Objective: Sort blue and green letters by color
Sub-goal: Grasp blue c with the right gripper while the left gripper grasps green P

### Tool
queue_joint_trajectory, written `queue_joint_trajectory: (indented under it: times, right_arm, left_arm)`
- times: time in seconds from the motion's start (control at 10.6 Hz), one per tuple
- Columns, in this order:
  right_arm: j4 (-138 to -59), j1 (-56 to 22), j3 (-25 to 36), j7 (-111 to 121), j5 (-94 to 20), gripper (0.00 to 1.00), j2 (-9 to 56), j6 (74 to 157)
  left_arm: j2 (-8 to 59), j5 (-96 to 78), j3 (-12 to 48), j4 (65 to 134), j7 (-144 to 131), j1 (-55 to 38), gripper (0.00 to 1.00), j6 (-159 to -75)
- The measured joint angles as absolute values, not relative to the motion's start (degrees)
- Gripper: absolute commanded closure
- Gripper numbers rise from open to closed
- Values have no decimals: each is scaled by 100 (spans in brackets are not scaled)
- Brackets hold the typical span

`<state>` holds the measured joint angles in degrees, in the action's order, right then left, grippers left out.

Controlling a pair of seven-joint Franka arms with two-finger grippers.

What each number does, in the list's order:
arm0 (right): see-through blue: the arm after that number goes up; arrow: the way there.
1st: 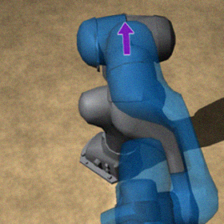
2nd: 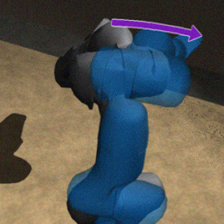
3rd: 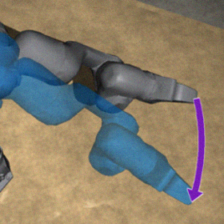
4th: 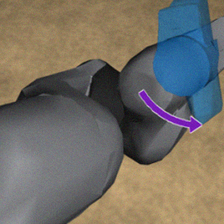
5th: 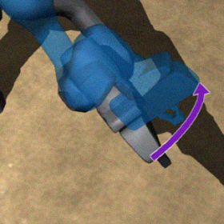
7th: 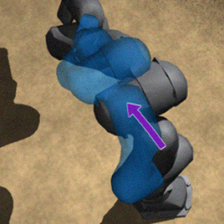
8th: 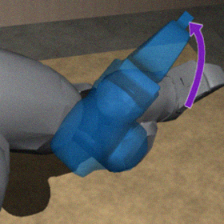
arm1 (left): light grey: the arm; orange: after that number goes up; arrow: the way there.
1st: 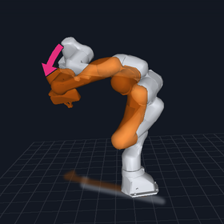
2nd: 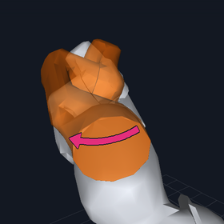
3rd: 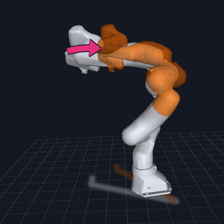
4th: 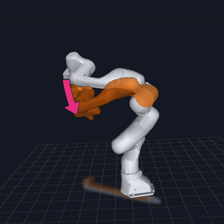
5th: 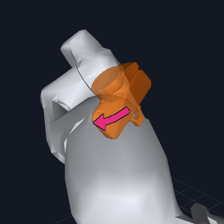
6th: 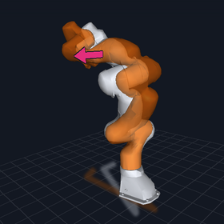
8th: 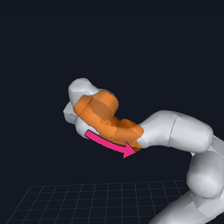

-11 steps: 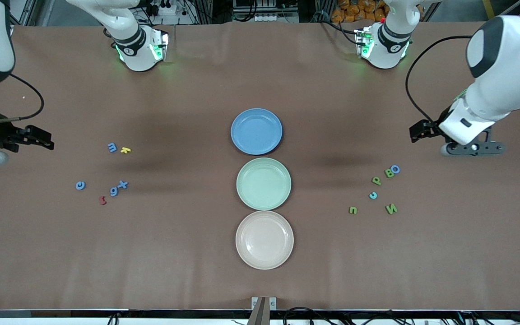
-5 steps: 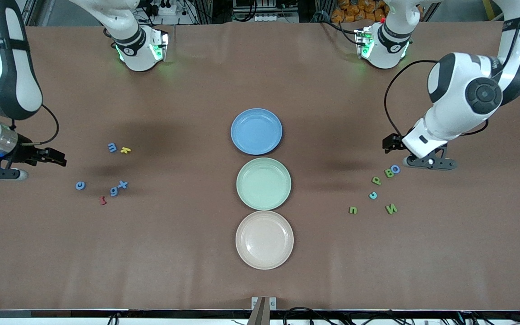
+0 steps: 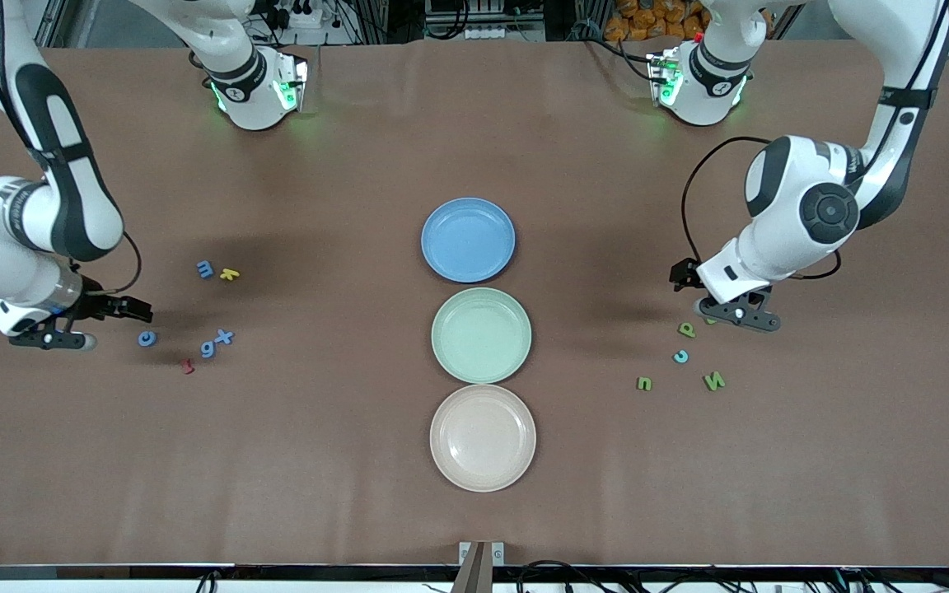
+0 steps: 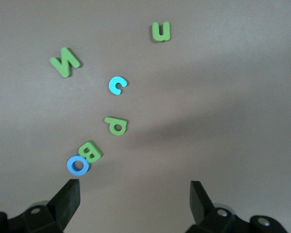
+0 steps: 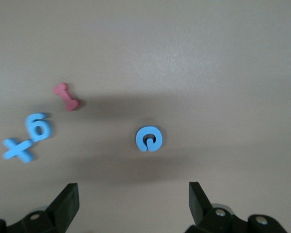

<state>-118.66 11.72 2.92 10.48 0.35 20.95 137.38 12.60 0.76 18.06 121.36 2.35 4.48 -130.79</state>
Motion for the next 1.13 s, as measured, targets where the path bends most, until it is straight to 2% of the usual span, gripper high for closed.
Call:
queue_joint_trajectory:
  times: [0.28,0.47,0.57,0.94,1.04,1.13]
  right_arm:
    - [-11872,1189,240,1106,35,0,2645,14262]
    - [-11869,1299,235,1402,35,0,2748,14361]
    - [-11867,1365,232,1489,35,0,2755,14377]
    - [-11815,1418,198,1521,15,0,3048,14838]
    - [-11760,1418,191,1521,13,20,3127,14864]
    - [-11710,1418,183,1521,8,52,3163,14865]
  left_arm:
    - [1793,960,1810,12153,375,452,3,-13792]
    - [2171,1051,1810,12147,449,453,6,-14211]
    - [2309,1056,1809,12144,453,456,12,-14402]
    - [2657,1062,1770,12125,465,523,20,-14677]
    - [2675,1062,1764,12115,467,528,23,-14678]
    - [2699,1063,1760,12096,467,529,25,-14678]
